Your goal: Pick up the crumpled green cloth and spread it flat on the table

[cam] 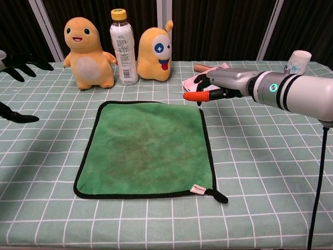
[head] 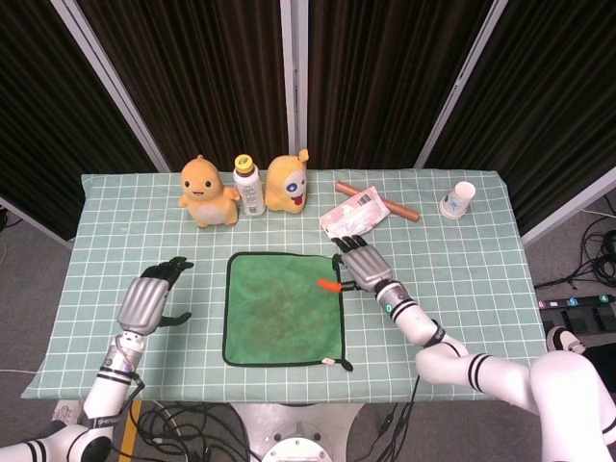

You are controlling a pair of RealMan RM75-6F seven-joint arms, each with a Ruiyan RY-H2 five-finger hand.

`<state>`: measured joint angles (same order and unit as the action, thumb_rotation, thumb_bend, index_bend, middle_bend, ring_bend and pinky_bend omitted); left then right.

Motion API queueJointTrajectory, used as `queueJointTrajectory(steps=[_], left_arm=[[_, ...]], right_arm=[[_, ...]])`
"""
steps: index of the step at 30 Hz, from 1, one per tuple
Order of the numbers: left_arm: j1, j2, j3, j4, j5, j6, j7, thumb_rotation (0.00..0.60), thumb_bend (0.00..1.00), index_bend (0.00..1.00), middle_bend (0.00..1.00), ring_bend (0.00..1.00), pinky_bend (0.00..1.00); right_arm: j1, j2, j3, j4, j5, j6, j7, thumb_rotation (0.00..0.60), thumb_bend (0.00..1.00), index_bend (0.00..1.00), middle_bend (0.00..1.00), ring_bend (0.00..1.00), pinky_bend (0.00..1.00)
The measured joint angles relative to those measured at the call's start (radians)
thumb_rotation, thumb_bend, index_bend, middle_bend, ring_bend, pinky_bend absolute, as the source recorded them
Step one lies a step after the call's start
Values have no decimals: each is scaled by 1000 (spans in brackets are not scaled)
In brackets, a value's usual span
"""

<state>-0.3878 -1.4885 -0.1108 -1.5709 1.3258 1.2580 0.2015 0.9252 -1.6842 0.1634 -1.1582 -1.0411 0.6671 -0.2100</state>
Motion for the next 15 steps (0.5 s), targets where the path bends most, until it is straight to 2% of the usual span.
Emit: queueJointTrajectory(steps=[9,15], left_arm=[[4,5,0,-4,-9,-1,6,600,23,257,268,247,273],[7,8,0,-3,-11,1,7,600,23,257,268,247,273]], right_arm=[[21,-67,3,61,-54,-7,28,0,165,391,35,0,0],[46,-146,4,188,-29,-35,-10,0,165,391,37,0,0]])
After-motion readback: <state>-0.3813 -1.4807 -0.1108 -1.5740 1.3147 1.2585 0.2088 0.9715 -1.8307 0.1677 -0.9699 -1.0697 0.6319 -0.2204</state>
